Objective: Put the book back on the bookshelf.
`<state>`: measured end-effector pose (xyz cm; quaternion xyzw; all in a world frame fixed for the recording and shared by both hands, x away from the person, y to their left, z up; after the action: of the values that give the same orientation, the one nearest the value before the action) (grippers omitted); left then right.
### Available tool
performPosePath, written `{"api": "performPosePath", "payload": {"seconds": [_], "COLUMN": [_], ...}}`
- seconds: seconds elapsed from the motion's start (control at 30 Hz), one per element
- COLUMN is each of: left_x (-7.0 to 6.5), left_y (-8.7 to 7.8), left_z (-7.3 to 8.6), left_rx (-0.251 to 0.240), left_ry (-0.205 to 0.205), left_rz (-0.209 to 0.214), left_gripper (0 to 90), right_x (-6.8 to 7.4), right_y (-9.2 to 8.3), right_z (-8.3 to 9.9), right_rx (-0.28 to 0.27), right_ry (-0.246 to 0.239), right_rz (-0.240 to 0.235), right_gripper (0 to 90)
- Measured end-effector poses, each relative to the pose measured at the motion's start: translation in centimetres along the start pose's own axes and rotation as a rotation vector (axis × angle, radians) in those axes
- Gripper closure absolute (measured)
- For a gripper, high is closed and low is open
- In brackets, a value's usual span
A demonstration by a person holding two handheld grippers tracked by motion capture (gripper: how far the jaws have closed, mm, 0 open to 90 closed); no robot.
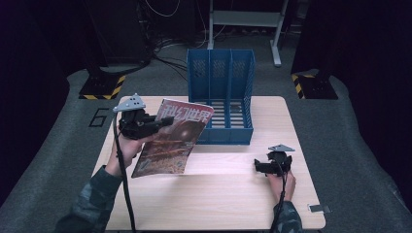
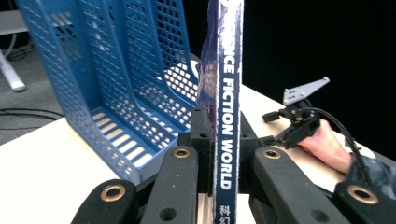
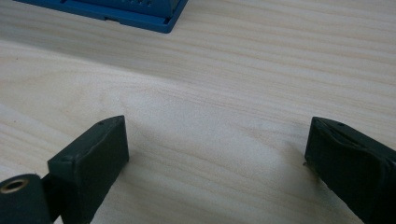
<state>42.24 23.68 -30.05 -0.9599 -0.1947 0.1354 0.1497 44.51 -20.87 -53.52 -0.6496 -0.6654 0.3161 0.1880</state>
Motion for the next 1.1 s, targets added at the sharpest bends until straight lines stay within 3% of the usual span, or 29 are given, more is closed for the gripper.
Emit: {"api": "performPosePath", "payload": {"seconds": [0.43,1.1], "left_x": [1.4,2.9], "left_y": [-1.0,-0.4], "left_z": [-1.3,-4.3], "left_rx": [-0.002,-0.053], "left_ry": [0.01,0.009], "left_rz": [-0.101,-0.191], "left_gripper": [83.8,83.8], "right_x": [0.0,0.0], "right_y": [0.0,0.0], "right_z": [0.0,0.0], "right_rx": [-0.002,-0.002], "right_ry": [-0.002,-0.001], "right_rz": [0.0,0.0], "right_gripper": [5.8,5.9]}}
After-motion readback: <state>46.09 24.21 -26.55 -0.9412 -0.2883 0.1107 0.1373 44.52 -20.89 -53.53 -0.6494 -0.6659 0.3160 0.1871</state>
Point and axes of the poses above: each handheld gripper's, and its own axes: y roughly forward along the jaws, z roughly out of its underside, x roughly to its left, the point moved 1 cm from there along y, roughly forward along the jaws, and after that the axes turned 15 degrees about z, right-handed, at the moved point
